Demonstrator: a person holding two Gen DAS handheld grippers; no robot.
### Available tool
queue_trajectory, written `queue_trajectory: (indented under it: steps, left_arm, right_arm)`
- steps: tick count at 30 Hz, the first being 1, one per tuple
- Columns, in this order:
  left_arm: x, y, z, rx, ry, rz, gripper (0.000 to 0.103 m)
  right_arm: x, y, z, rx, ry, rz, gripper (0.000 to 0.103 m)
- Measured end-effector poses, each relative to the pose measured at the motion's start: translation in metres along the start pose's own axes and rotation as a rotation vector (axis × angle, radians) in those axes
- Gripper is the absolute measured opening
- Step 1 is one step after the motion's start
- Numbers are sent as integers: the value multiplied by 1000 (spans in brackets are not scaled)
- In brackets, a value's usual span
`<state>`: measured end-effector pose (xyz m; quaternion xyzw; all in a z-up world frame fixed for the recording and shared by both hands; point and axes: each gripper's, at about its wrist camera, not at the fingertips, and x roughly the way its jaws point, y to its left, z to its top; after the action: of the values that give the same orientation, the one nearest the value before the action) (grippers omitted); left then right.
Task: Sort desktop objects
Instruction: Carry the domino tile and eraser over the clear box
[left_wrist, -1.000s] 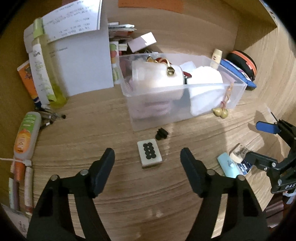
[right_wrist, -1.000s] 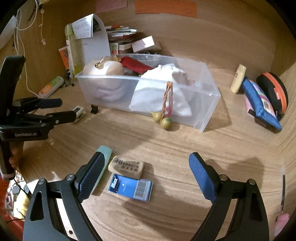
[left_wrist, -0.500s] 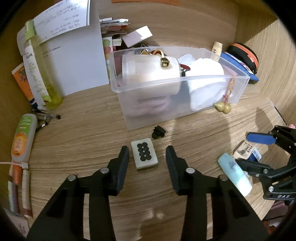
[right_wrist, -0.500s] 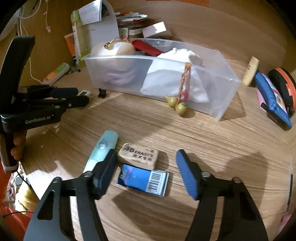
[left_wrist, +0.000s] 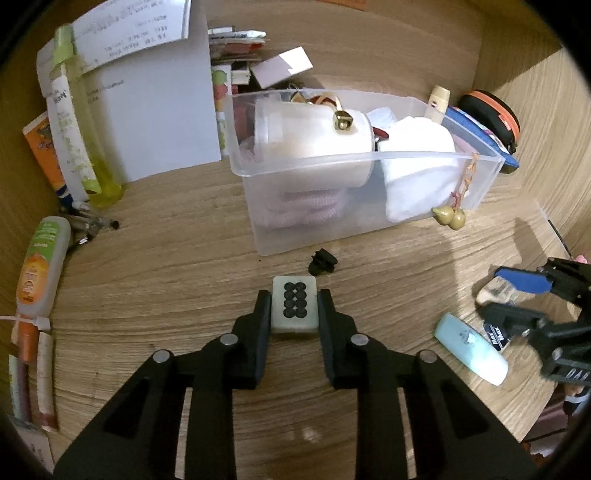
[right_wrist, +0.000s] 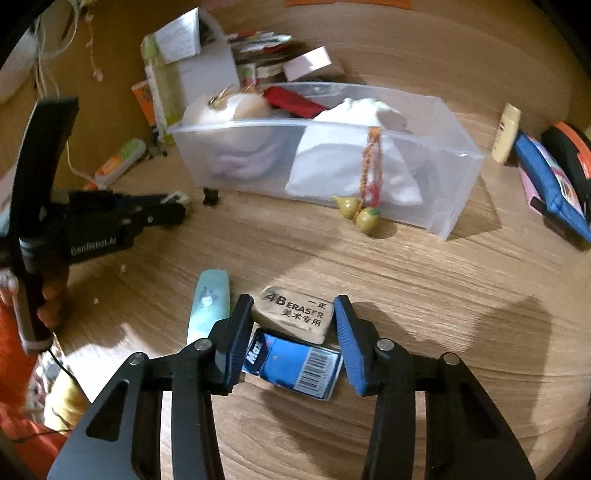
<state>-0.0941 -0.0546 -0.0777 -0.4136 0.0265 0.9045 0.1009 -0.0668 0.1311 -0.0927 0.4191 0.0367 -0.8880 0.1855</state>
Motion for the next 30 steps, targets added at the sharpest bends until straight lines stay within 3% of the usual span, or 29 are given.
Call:
queue_trajectory:
  steps: [18,26,30]
  left_arm:
    - [-41,-15,6,-9,-158,1,24]
    - [-65,-17,19,-74,-244,-83,24]
    - [-72,-20,25,-77,-271,-90,24]
  right_arm:
    - [-57,-26,23,87,-178,56,41]
    - [-73,-28,33,114,-254,97,41]
    - [-78,-31,40,113,-276,105,41]
